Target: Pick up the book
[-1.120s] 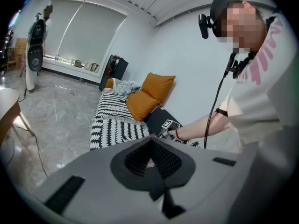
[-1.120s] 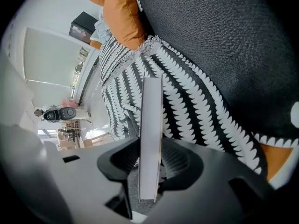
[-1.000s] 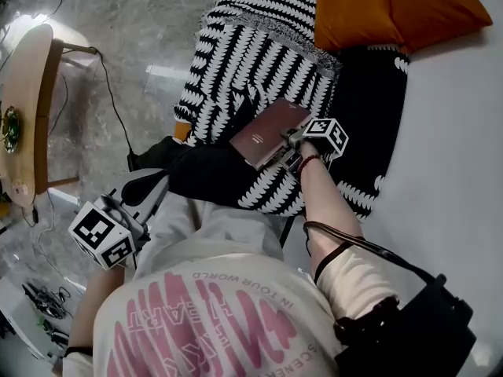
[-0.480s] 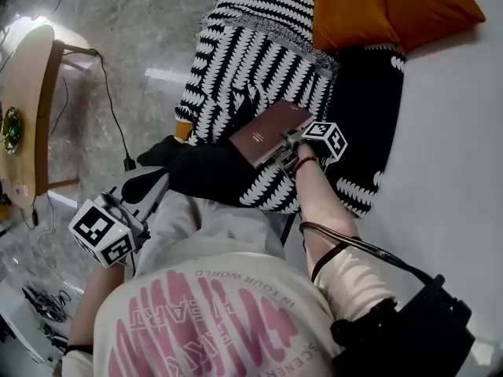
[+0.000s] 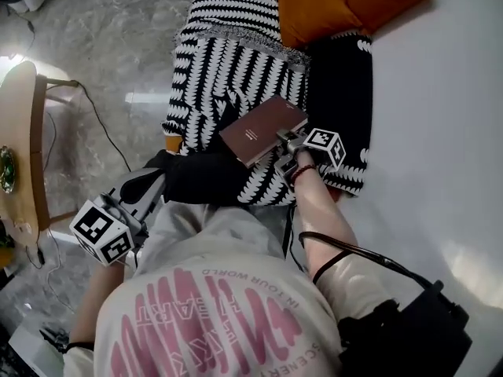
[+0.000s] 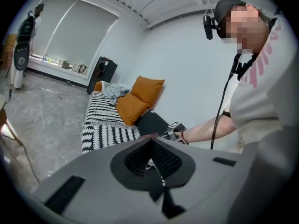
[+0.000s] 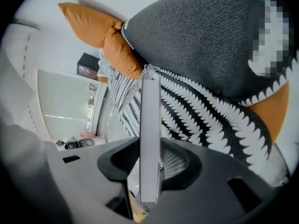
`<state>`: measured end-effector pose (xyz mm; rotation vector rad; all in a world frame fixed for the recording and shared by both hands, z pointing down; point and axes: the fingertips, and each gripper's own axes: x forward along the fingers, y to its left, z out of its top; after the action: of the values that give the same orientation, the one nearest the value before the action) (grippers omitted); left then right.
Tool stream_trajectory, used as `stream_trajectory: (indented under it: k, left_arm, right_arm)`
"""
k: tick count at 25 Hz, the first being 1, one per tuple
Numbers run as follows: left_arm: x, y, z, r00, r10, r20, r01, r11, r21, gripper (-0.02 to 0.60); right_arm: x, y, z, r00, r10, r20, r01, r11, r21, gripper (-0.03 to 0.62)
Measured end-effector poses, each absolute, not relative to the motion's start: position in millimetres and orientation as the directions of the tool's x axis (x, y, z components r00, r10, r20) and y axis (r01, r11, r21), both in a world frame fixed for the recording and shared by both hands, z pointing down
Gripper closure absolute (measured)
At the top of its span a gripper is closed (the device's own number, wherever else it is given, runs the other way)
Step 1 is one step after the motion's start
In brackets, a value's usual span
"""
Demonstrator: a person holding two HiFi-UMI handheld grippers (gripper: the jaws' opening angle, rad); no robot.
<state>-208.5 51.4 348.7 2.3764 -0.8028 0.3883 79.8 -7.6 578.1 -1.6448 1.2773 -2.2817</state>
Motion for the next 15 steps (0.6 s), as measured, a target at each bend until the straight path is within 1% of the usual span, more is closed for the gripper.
stream_trajectory:
  k: [3, 9, 12, 15]
  left_arm:
    - [-218.0, 40.6, 344.9, 0.818, -0.421, 0.391, -0.57, -0.684, 0.456, 0.574]
    - [-205.9, 3.8, 343.7, 0.866, -0.357, 0.349, -0.489, -0.749, 0.447, 0.574]
    - [-224.4, -11.7, 318.3, 0.895, -0.359, 0.266, -0.443, -0.782, 0.437, 0.574]
    - [-241.9, -28.2, 282.0, 0.922, -0.349, 0.167, -0.387, -0.836, 0.39, 0.574]
  right_arm:
    - [74.8, 1.7, 546.5, -0.402, -0.591, 0.7, -0.325, -0.623, -0.712, 0.447]
    - [71.8, 10.1, 515.5, -0.363, -0.724, 0.587, -0.213, -0.548, -0.809, 0.447]
    - [43.1, 23.6, 475.8, -0.318, -0.801, 0.507, -0.162, -0.481, -0.862, 0.447]
    - [9.3, 32.8, 429.9, -0.277, -0.87, 0.408, -0.138, -0.384, -0.913, 0.447]
